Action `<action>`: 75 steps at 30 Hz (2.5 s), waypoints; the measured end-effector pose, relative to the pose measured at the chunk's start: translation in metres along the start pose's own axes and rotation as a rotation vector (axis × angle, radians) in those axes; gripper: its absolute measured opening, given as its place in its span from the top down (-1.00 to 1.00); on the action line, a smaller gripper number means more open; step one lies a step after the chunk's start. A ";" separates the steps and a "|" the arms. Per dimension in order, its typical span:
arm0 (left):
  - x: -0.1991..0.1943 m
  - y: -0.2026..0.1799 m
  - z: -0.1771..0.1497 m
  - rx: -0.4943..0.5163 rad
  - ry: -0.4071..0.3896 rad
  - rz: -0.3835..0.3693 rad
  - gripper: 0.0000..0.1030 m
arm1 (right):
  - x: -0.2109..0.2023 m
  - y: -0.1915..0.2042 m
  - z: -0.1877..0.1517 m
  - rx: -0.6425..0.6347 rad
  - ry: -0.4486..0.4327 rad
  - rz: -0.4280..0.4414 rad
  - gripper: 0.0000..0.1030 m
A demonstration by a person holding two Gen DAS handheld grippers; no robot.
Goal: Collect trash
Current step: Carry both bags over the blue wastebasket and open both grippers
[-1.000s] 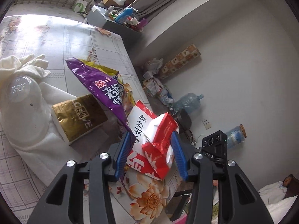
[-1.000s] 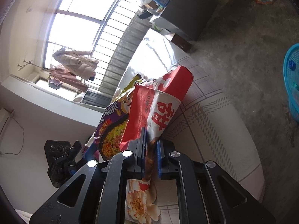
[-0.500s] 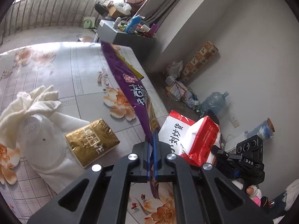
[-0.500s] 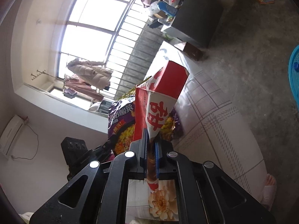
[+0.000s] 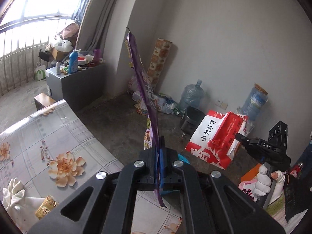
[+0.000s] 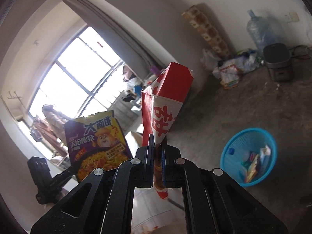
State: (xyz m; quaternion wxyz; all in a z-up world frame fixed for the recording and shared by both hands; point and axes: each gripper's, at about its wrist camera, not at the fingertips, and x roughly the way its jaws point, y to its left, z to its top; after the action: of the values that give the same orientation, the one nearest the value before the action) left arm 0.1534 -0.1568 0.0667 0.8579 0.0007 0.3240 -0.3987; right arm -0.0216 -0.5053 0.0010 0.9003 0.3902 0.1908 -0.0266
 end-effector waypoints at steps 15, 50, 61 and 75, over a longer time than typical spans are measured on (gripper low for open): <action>0.287 -0.105 -0.043 0.344 0.483 -0.026 0.97 | 0.038 -0.128 -0.026 0.194 0.053 -0.395 0.90; 0.134 -0.012 -0.014 0.071 0.279 -0.042 -0.03 | 0.169 -0.189 -0.035 0.224 0.319 -0.443 0.90; 0.050 0.043 -0.062 -0.047 0.260 0.107 -0.03 | 0.275 -0.253 -0.097 0.288 0.540 -0.622 0.87; 0.025 0.057 -0.058 -0.094 0.193 0.131 -0.03 | 0.282 -0.286 -0.096 0.331 0.625 -0.671 0.03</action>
State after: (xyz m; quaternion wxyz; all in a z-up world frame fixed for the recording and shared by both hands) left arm 0.1716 -0.1199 -0.0079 0.8461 0.0199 0.4225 -0.3243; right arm 0.1521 -0.6073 -0.3597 0.6675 0.4346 0.5604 -0.2271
